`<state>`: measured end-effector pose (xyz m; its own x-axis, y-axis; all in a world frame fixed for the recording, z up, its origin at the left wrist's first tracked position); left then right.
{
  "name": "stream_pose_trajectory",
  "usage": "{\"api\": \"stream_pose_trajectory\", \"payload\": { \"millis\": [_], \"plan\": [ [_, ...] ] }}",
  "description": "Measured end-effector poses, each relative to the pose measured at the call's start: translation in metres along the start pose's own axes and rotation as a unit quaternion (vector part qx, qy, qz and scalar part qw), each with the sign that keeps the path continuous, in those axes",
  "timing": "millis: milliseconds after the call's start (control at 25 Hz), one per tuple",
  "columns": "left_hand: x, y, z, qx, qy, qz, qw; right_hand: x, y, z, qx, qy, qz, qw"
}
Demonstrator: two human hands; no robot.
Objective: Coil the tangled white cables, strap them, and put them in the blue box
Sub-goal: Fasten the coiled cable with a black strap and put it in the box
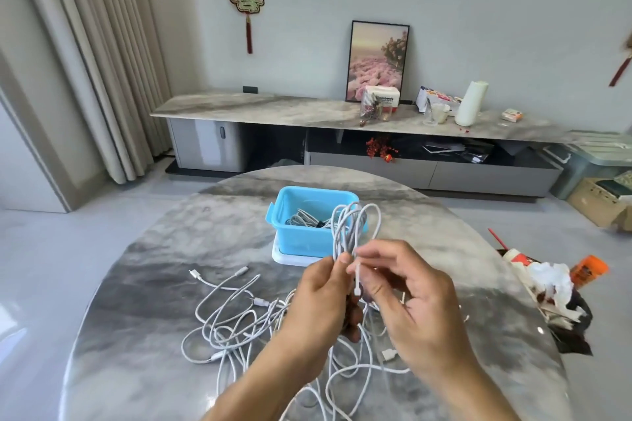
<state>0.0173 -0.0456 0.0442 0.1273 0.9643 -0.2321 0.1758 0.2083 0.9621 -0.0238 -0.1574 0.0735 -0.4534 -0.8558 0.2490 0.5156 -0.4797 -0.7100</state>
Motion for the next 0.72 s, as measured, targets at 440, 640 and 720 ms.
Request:
{"api": "stream_pose_trajectory", "payload": {
  "millis": [440,640,720],
  "plan": [
    [0.006,0.000,0.012,-0.006,0.064,0.014,0.998,0.024,0.055,0.020,-0.241,0.046,-0.066,0.967],
    [0.001,-0.012,0.010,0.030,0.049,0.022,0.998,0.071,0.074,0.027,-0.329,0.114,-0.030,0.937],
    [-0.003,-0.017,0.008,0.039,0.041,0.025,0.998,0.071,0.077,0.024,-0.336,0.102,-0.042,0.935]
  ]
}}
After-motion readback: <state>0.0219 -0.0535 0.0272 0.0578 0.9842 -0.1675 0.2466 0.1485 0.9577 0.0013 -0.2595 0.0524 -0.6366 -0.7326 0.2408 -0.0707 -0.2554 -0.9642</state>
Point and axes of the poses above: each hand's wrist, its own z-axis towards the middle knuckle, its own x-axis out of the back of the hand, y = z × x, the point moved 3 cm from there along z, towards the middle knuckle, and after that the axes turned 10 degrees about y, right-handed, at the moved point
